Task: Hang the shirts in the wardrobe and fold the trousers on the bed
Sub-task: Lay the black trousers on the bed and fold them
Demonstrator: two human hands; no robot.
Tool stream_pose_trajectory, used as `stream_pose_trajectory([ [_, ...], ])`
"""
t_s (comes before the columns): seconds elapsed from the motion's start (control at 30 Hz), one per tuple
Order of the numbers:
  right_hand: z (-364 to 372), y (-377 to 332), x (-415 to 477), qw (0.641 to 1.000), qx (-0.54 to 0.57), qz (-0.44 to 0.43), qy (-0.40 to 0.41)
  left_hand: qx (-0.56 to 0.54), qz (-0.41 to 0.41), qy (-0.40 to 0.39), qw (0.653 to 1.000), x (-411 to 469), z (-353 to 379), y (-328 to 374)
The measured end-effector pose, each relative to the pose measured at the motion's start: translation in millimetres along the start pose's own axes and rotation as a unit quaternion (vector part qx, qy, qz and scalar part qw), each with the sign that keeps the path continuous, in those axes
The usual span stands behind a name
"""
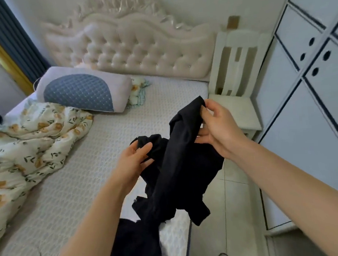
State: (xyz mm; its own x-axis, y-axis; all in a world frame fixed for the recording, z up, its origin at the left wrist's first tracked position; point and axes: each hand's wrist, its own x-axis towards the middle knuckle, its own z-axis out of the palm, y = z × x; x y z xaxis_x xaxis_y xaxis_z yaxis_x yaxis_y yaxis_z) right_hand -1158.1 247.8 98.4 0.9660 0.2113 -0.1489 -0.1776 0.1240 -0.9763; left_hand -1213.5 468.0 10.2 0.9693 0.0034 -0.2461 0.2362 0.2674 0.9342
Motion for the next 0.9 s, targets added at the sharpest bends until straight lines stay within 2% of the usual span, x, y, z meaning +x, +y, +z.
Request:
stream_pose_trajectory([
  [0.1, -26.4, -28.0, 11.4, 0.998, 0.053, -0.018, 0.037, 0.051, -0.002, -0.03, 0.998, 17.4, 34.2, 11.7],
  [0.27, -70.1, -85.4, 41.5, 0.987, 0.123, -0.056, 0.09, 0.113, -0.038, -0.126, 0.985, 41.4, 78.2, 13.0],
  [0.33, -86.2, -106.1, 54.8, 0.982, 0.147, -0.067, 0.101, 0.103, -0.031, -0.164, 0.981, 56.0, 103.6, 13.6],
  [0.4, -99.5, -123.6, 68.2, 0.978, 0.168, -0.069, 0.103, 0.154, -0.018, -0.177, 0.972, 71.1, 135.7, 13.5],
  [0.47, -112.5, -140.5, 81.1, 0.973, 0.195, -0.069, 0.107, 0.223, 0.0, -0.106, 0.969, 88.1, 160.6, 5.9],
  [0.53, -127.9, -158.4, 94.4, 0.968, 0.213, -0.076, 0.11, 0.283, 0.014, 0.002, 0.959, 108.8, 177.1, -3.3],
  [0.6, -144.4, -174.5, 107.0, 0.967, 0.213, -0.084, 0.115, 0.305, 0.001, 0.073, 0.949, 127.6, 188.1, -6.3],
  [0.73, -177.6, -194.9, 128.9, 0.965, 0.211, -0.097, 0.124, 0.294, 0.0, 0.123, 0.948, 157.7, 195.5, -0.6],
  [0.9, -220.0, -208.9, 151.9, 0.961, 0.195, -0.111, 0.16, 0.217, 0.012, 0.149, 0.965, 189.5, 200.2, 33.8],
])
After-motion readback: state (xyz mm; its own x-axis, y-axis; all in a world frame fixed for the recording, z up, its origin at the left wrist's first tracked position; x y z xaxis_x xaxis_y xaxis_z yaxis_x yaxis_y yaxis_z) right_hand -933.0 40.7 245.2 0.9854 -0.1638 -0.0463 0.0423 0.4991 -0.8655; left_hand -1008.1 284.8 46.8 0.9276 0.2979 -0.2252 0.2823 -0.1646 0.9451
